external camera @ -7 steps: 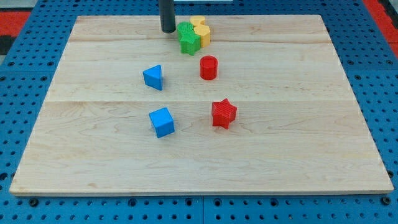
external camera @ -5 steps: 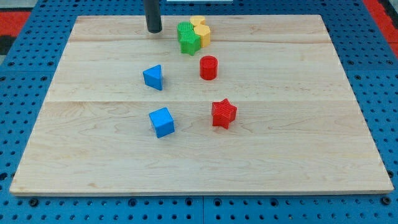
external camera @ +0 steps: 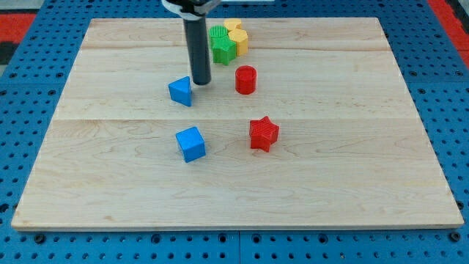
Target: Move the blue triangle to the left of red star
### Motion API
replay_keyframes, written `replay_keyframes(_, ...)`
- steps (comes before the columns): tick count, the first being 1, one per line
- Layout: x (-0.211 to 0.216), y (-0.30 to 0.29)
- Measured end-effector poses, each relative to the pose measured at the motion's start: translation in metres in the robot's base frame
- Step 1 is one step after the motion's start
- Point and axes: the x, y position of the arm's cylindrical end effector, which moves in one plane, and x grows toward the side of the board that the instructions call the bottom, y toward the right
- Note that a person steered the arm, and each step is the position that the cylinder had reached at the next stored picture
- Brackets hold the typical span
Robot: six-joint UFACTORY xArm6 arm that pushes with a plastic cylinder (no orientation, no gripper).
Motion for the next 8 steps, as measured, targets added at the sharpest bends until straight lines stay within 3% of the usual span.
replay_keyframes(1, 0.021, 0.015)
replay_keyframes(2, 0.043, -0.007)
replay_keyframes(5, -0.016, -0.018)
replay_keyframes(6, -0.011, -0.056)
replay_keyframes(8, -0.003, -0.070)
